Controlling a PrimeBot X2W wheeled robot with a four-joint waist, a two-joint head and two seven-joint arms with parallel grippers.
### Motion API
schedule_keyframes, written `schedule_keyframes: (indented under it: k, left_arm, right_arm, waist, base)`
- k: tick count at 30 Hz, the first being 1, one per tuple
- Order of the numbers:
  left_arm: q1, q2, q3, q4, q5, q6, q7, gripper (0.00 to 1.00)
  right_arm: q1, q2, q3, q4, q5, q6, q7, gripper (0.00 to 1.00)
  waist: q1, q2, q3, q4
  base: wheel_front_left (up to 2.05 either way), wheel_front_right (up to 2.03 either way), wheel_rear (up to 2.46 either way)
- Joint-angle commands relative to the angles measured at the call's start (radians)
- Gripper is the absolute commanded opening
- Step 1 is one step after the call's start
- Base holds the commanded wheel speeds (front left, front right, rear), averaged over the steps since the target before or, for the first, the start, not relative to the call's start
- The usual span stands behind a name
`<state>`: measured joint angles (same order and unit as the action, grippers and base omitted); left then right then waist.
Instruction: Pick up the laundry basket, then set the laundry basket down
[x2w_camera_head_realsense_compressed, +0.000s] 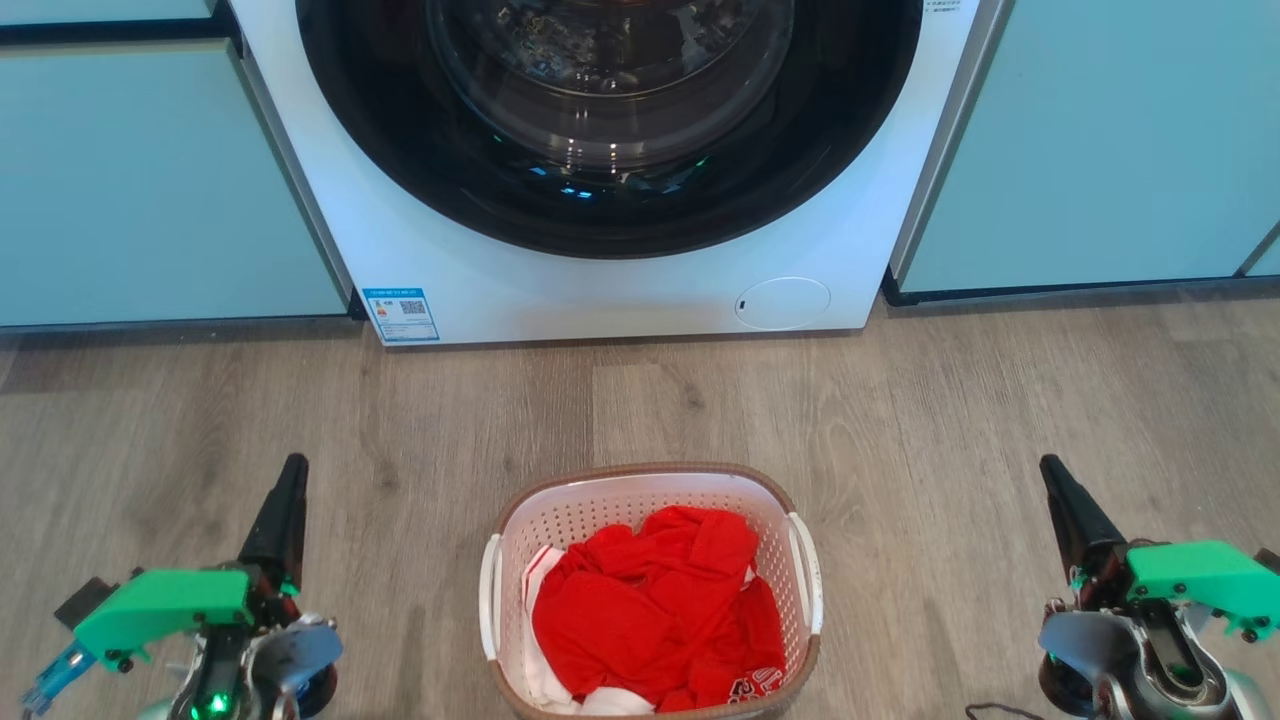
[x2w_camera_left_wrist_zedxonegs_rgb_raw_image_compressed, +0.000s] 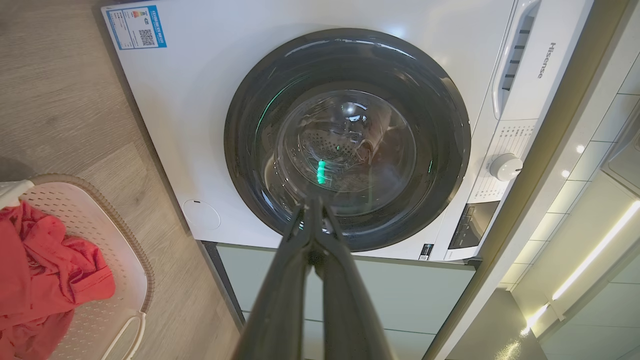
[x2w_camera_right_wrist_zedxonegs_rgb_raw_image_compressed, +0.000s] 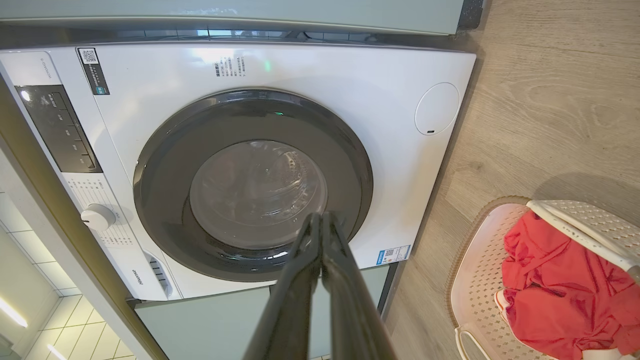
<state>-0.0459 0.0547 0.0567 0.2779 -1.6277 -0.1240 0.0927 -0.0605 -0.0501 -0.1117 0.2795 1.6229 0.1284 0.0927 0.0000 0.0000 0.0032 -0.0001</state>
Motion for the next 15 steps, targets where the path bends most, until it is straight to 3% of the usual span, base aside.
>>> schedule_keyframes:
  k: [1,15]
  left_arm:
    - [-0.061,0.008,0.040,-0.033,0.005,-0.007,0.007,0.00]
    - [-0.061,0.006,0.043,-0.033,0.007,-0.007,0.009,0.00]
  right_arm:
    - [-0.046,-0.013,0.016,-0.036,0.000,0.002,0.006,0.00]
    - [-0.046,-0.011,0.012,-0.035,-0.002,0.002,0.009,0.00]
  waist:
    - [0.0000,0.0000,0.000,0.000]
    - [0.0000,0.0000,0.000,0.000]
  base:
    - [0.00,0.00,0.00]
    - [0.00,0.00,0.00]
